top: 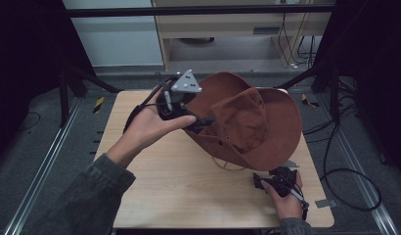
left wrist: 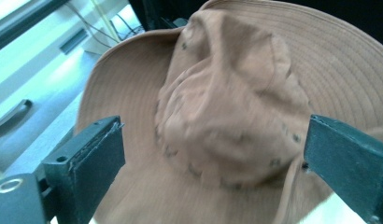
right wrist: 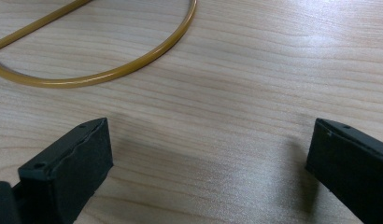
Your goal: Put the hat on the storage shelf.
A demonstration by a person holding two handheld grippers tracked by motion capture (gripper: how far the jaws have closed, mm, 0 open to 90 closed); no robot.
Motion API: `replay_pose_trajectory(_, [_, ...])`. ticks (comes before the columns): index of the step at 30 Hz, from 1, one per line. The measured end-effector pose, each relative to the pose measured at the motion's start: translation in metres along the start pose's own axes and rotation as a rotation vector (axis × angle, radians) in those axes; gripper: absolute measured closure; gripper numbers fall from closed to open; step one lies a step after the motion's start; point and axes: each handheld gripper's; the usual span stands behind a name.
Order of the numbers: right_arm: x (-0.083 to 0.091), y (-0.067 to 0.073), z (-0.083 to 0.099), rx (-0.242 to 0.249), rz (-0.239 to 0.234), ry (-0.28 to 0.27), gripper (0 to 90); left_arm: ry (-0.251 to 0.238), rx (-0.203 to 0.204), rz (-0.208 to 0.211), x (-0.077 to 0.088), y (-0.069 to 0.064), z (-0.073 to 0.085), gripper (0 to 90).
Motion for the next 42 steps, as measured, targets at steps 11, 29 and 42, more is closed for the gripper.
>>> replay_pose_trajectory(11, [0.000, 0.000, 0.000, -0.004, -0.005, -0.004, 0.4, -0.032, 0.087, -0.018, 0.028, 0.008, 0.085, 3.9])
replay_pose_trajectory(29, [0.000, 0.001, 0.000, -0.005, -0.002, -0.003, 0.5, 0.103, 0.281, -0.040, -0.028, 0.005, 0.228, 5.0])
replay_pose_trajectory(42, [0.000, 0.001, 0.000, -0.006, -0.002, -0.004, 0.4, 0.170, 0.503, -0.033, -0.068, 0.014, 0.334, 5.6])
Point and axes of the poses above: each handheld gripper's, and its own axes: x roughly backward along the jaws, z roughly out of its underside, y roughly to its left, and after that the axes turned 14 degrees about y, right-handed
